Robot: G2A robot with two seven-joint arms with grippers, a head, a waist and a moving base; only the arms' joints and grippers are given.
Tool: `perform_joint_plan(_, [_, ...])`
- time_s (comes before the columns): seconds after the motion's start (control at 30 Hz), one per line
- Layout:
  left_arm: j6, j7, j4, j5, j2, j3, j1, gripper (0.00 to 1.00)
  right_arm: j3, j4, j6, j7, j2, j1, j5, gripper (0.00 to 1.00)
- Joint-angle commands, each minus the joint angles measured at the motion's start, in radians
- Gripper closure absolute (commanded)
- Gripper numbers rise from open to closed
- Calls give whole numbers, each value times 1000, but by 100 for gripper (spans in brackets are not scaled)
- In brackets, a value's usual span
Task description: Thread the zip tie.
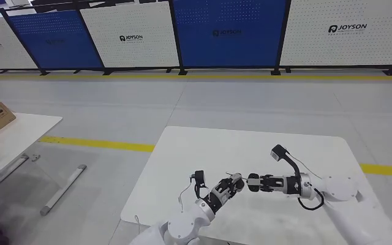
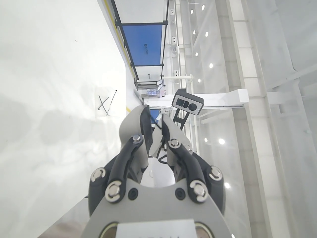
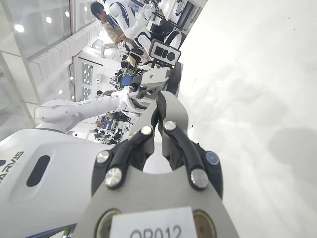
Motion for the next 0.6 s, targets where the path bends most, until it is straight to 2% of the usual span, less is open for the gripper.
perform_joint_plan(0.0, [-1, -3, -1, -4, 0, -1, 1, 0, -2, 0, 7, 21, 0, 1, -4, 100])
perform_joint_plan(0.2, [-2, -4, -1, -4, 0, -1, 1, 0, -2, 1, 7, 22, -1, 2, -4, 100])
perform_joint_plan(0.37, [-44, -15, 17, -9, -6, -14, 5, 0, 1, -17, 13, -3, -1, -13, -16, 100])
perform_joint_plan(0.5, [-60, -20, 29, -8, -9, -27, 8, 0, 17, -35, 17, -3, 4, -28, -24, 100])
perform_joint_plan(0.53, [-57, -18, 32, -8, -10, -28, 8, 33, 21, -37, 17, -3, 4, -31, -24, 100])
perform_joint_plan(0.57, [-48, -15, 36, -8, -12, -29, 6, 51, 25, -41, 18, -3, 5, -34, -24, 100])
